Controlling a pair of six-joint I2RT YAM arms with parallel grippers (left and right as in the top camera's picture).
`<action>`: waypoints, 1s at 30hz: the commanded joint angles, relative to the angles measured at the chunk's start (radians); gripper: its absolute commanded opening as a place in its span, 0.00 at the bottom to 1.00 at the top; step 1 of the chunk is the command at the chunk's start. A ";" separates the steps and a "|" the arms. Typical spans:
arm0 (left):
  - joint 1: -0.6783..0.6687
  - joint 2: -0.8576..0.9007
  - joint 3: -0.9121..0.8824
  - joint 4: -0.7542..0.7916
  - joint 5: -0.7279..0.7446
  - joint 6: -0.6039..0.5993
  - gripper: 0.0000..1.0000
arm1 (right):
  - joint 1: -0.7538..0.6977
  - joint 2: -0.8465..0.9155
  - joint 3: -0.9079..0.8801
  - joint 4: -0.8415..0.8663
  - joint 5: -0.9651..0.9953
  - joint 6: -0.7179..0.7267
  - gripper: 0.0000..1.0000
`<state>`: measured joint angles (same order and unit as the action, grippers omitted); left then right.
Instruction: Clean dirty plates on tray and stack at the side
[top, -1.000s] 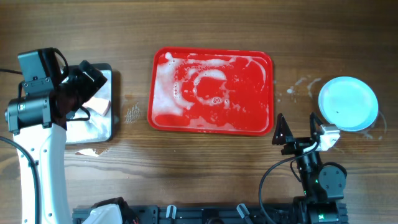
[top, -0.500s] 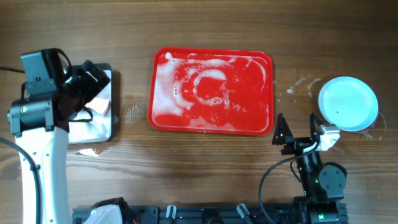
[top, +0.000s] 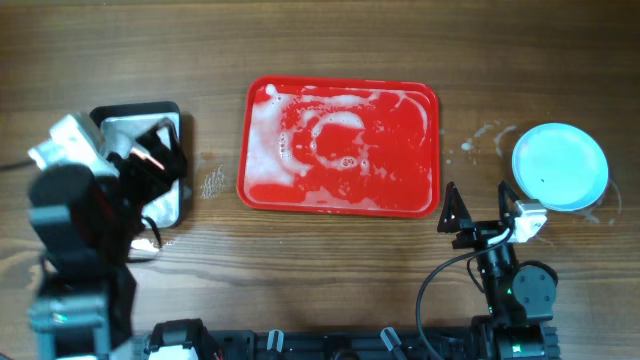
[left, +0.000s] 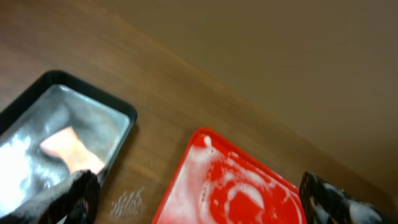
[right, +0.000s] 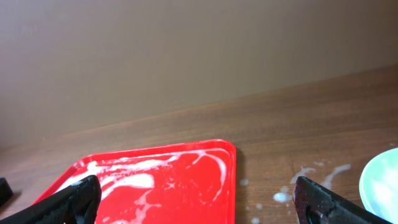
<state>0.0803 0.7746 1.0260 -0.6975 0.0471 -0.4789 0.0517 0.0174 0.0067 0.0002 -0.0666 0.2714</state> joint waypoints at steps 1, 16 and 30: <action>-0.005 -0.197 -0.363 0.303 -0.018 0.015 1.00 | 0.007 -0.014 -0.002 0.002 0.000 -0.006 1.00; -0.004 -0.728 -0.977 0.822 -0.010 0.219 1.00 | 0.007 -0.014 -0.002 0.002 0.000 -0.006 1.00; -0.004 -0.772 -1.020 0.717 0.072 0.420 1.00 | 0.007 -0.014 -0.002 0.002 0.000 -0.006 1.00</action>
<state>0.0803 0.0135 0.0139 0.0612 0.1028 -0.1188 0.0517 0.0154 0.0067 0.0002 -0.0666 0.2714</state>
